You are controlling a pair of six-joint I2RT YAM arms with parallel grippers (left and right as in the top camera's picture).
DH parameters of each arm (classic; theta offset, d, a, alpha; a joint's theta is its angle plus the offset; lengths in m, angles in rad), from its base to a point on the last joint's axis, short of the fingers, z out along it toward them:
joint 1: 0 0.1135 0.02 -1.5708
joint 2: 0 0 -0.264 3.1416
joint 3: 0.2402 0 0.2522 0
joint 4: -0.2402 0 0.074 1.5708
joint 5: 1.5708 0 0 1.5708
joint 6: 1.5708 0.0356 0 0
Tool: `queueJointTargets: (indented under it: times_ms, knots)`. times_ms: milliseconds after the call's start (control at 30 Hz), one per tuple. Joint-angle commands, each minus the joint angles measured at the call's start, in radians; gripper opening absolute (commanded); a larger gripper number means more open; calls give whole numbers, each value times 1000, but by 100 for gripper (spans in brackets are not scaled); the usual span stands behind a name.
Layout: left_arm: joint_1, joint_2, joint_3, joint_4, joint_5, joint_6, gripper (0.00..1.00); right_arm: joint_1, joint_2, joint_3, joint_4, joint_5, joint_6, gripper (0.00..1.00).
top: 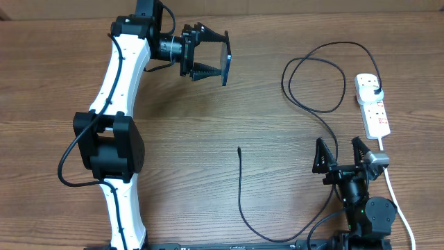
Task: Plug charger to phone and switch on socket
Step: 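Hold the phone upright with the left gripper, bottom facing right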
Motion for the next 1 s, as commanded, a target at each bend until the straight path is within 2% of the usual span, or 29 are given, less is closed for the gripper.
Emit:
queueJointTargets:
  times_ms: [0,967]
  knots:
    - [-7,-2,32,0,64,-11,4,5,-12,-11,5,2,3,100]
    - [-19,-2,32,0,45,-10,4,5,-12,-11,5,2,3,100]
